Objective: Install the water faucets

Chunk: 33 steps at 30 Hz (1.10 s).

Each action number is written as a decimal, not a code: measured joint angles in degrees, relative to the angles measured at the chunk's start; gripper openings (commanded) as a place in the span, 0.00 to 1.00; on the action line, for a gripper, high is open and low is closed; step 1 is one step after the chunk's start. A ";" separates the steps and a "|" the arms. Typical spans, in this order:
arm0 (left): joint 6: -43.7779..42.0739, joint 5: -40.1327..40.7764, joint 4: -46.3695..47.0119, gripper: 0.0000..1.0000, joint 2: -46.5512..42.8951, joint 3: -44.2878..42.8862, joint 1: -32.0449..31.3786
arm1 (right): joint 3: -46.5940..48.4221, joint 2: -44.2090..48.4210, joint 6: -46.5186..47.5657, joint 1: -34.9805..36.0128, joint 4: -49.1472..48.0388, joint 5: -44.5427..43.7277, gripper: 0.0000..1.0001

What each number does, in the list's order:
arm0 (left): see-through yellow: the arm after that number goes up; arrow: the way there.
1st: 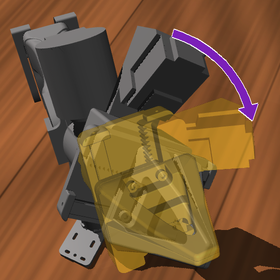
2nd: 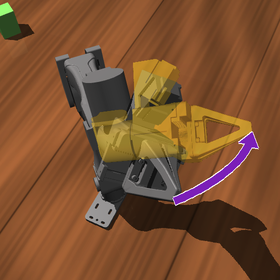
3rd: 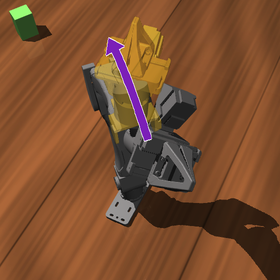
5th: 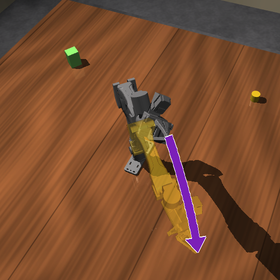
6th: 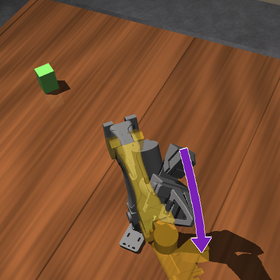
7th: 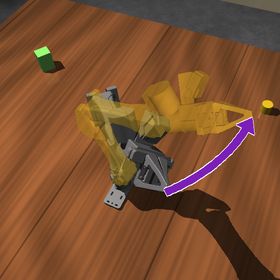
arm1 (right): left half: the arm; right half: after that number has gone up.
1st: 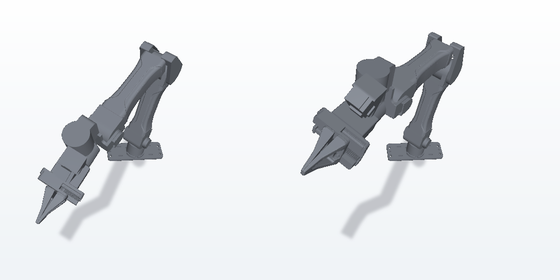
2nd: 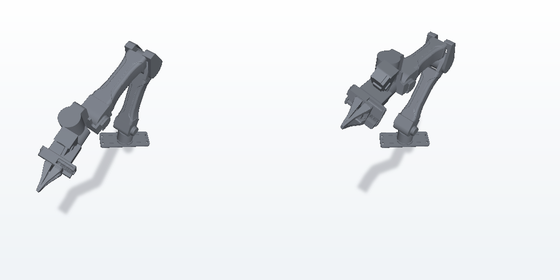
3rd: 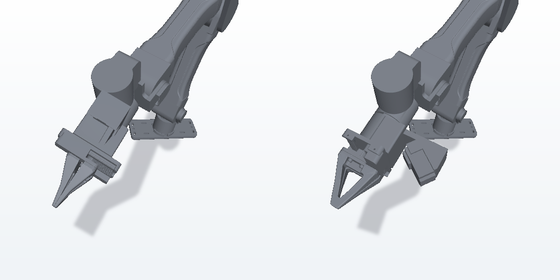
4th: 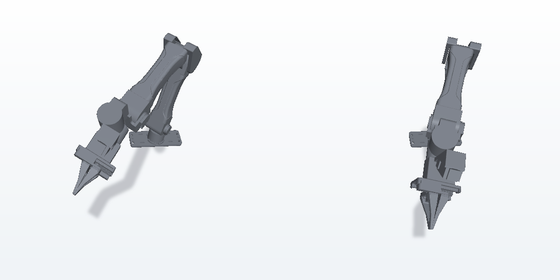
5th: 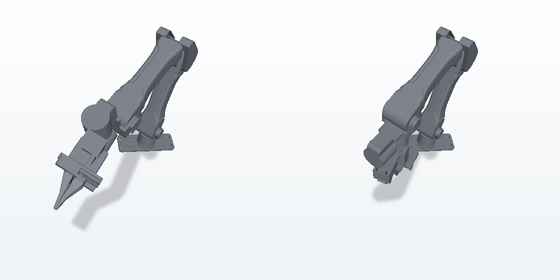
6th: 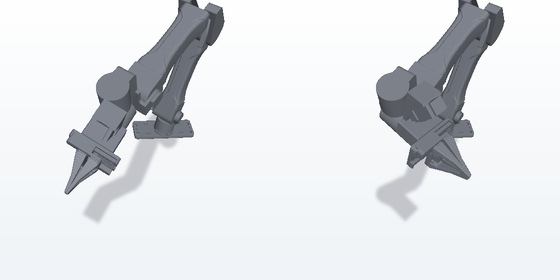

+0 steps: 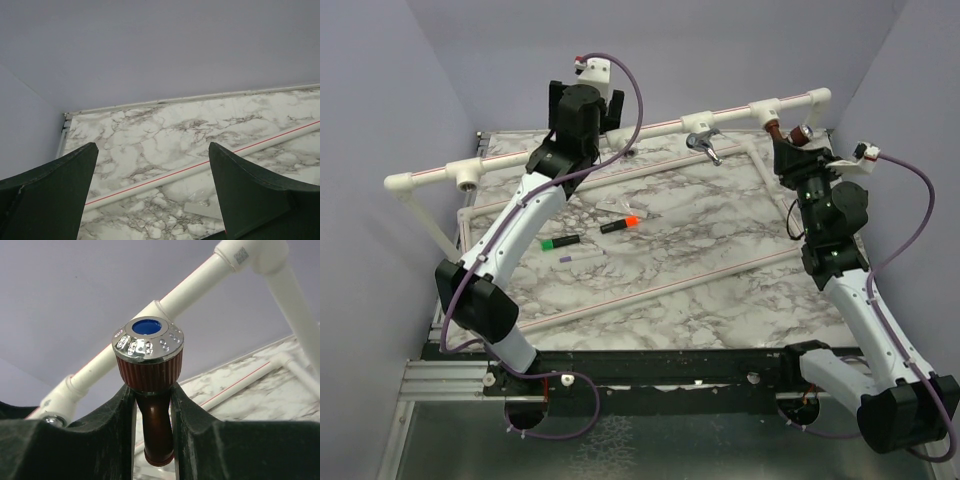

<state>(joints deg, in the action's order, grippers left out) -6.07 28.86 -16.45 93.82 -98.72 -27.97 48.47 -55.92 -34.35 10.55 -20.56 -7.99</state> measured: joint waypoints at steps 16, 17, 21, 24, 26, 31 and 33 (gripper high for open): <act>11.34 -8.96 7.58 0.93 -4.24 6.95 4.00 | -0.57 0.07 -37.38 -0.26 4.26 -0.61 0.01; 11.43 -9.03 7.65 0.93 -4.26 7.04 4.02 | -0.59 -0.07 -39.56 -0.37 4.39 -0.46 0.01; 11.98 -9.84 8.31 0.93 -4.26 7.32 4.61 | -0.61 -0.83 -47.76 -0.55 4.85 -0.02 0.00; 12.31 -10.10 8.66 0.93 -4.42 7.63 4.90 | -0.11 -1.44 -52.54 -0.55 5.81 0.02 0.03; 12.37 -10.23 9.11 0.93 -4.55 7.93 5.07 | 0.96 -1.66 -53.90 -0.55 7.61 0.20 0.19; 12.57 -10.47 10.01 0.93 -4.85 8.57 5.40 | 2.16 -1.51 -53.86 -0.55 10.49 0.50 0.50; 12.85 -10.62 10.03 0.93 -5.03 8.81 5.27 | 1.97 -1.40 -53.18 0.04 11.30 2.43 0.58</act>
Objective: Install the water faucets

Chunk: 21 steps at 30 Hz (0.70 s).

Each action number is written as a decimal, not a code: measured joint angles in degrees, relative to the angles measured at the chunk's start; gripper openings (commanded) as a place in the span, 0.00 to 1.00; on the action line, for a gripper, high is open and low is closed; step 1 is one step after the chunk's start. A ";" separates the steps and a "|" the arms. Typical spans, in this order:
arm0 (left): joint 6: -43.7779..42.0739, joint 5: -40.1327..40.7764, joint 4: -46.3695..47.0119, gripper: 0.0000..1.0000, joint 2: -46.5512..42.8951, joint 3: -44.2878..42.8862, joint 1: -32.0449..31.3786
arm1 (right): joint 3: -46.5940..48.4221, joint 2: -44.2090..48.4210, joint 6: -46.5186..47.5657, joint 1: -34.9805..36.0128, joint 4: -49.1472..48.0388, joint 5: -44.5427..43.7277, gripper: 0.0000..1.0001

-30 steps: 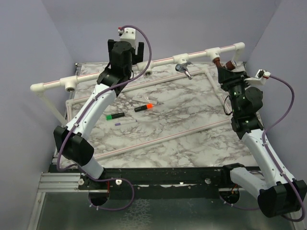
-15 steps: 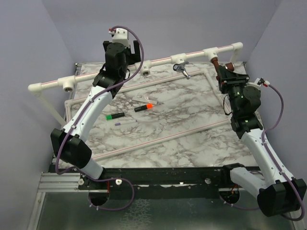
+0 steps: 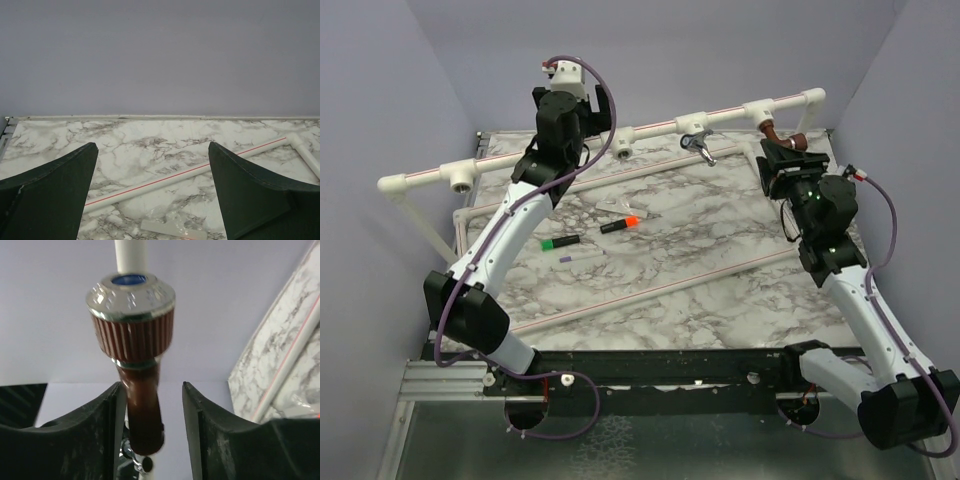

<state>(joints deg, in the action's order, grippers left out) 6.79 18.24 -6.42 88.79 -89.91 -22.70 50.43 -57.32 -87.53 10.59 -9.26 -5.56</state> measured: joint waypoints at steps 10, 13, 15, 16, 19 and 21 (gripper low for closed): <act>0.33 -0.22 0.24 0.93 -0.26 0.33 0.20 | -3.87 5.29 9.60 0.72 2.73 2.03 0.77; 0.33 -0.33 0.37 0.93 -0.26 0.35 0.24 | -3.89 7.87 15.15 0.72 3.78 1.97 0.78; 0.37 -0.39 0.39 0.93 -0.26 0.35 0.26 | -3.87 9.46 19.37 0.72 5.40 1.84 0.77; 0.44 -0.42 0.39 0.93 -0.26 0.35 0.28 | -3.87 10.16 21.53 0.72 6.25 1.75 0.77; 0.68 -0.74 0.44 0.93 -0.26 0.35 0.46 | -3.87 11.89 28.63 0.72 8.28 1.40 0.77; 0.74 -1.01 0.48 0.93 -0.26 0.35 0.52 | -3.87 12.96 34.16 0.72 9.35 1.11 0.76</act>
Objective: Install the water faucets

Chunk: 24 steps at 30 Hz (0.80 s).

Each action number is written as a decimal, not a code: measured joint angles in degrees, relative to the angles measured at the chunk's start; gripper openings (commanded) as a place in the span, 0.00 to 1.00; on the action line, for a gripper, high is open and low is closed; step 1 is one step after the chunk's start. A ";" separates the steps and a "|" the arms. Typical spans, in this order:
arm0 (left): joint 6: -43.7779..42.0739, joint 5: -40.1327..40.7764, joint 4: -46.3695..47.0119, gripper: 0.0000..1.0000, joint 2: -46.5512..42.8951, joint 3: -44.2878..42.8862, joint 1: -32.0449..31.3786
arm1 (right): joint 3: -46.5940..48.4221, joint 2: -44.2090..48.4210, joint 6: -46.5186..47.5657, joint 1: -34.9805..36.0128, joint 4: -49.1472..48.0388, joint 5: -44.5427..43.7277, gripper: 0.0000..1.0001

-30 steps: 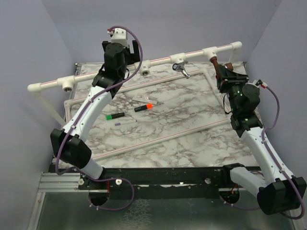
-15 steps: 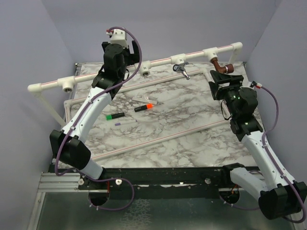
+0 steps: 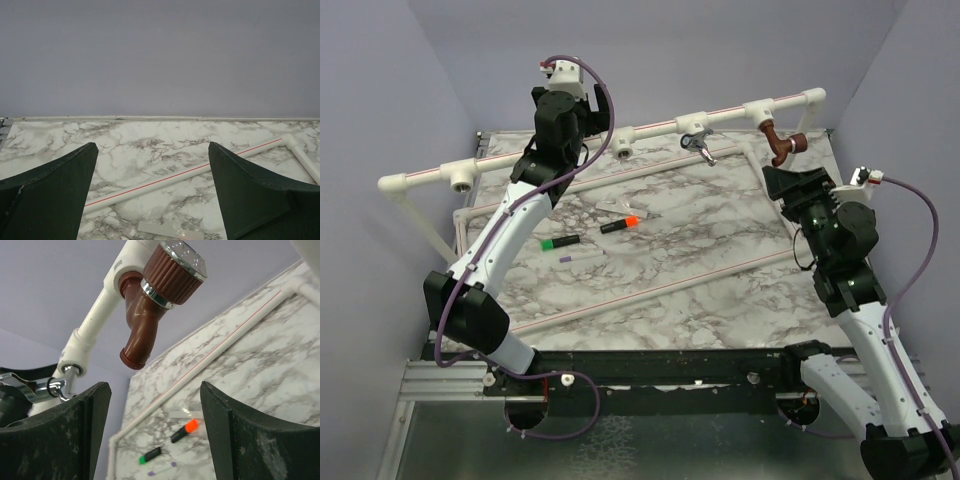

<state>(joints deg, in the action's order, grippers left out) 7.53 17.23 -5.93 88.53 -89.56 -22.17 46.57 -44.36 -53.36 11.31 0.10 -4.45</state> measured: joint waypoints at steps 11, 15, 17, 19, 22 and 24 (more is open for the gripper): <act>0.15 -1.22 0.04 0.93 0.00 0.00 0.37 | 5.49 1.53 41.16 0.00 2.51 -0.11 0.76; 0.20 -1.68 0.07 0.93 0.00 0.00 0.48 | 5.53 1.40 58.51 0.00 1.77 1.51 0.76; 0.20 -1.86 0.07 0.93 0.00 0.00 0.48 | 5.53 0.85 66.49 0.00 1.75 2.97 0.76; 0.20 -2.01 0.07 0.93 0.00 0.00 0.48 | 5.53 0.26 73.75 0.00 1.77 4.44 0.76; 0.22 -2.34 0.07 0.93 0.00 0.00 0.48 | 5.53 -0.15 83.43 0.00 1.77 6.36 0.75; 0.22 -2.64 0.09 0.93 0.00 0.00 0.48 | 5.53 -0.09 89.26 0.00 1.68 7.56 0.75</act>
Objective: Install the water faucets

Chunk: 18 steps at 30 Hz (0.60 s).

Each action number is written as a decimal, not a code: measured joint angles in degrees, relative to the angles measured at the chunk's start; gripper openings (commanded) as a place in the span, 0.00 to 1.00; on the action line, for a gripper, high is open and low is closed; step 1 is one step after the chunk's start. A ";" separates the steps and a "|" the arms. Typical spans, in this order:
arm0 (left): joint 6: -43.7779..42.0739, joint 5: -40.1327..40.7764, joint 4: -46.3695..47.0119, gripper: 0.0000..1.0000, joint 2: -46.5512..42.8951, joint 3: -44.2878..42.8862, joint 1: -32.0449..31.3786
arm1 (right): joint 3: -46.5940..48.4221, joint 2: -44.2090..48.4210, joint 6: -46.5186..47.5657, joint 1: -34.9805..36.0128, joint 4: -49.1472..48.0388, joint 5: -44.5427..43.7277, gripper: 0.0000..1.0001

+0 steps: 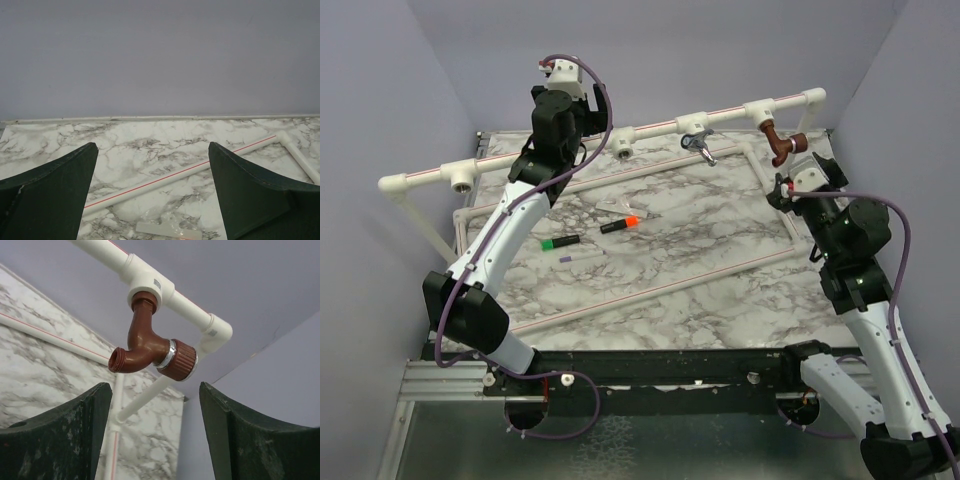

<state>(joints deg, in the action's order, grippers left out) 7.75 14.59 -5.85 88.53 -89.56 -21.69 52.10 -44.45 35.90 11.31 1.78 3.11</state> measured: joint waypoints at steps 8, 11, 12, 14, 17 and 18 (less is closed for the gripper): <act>0.07 -0.87 0.00 0.93 0.00 0.00 0.22 | -0.55 -0.57 19.71 0.07 -2.49 1.18 0.75; 0.15 -1.11 0.00 0.93 0.00 0.00 0.24 | -0.66 -1.88 25.99 0.50 -3.78 1.27 0.75; 0.17 -1.16 0.00 0.93 0.00 0.00 0.24 | -0.66 -2.40 27.80 0.72 -4.07 1.27 0.75; 0.20 -1.27 0.00 0.93 0.00 0.00 0.26 | -0.66 -3.61 31.69 1.16 -4.50 1.29 0.74; 0.22 -1.40 0.00 0.93 0.00 0.00 0.26 | -0.66 -5.31 37.27 2.12 -5.49 1.22 0.74; 0.22 -1.44 0.00 0.93 0.00 0.00 0.26 | -0.66 -5.90 39.23 2.56 -5.95 1.09 0.74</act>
<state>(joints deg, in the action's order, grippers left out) 7.97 13.15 -5.85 88.53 -89.56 -21.43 51.44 -50.35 75.13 13.87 -4.16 4.21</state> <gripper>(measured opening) 0.932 0.745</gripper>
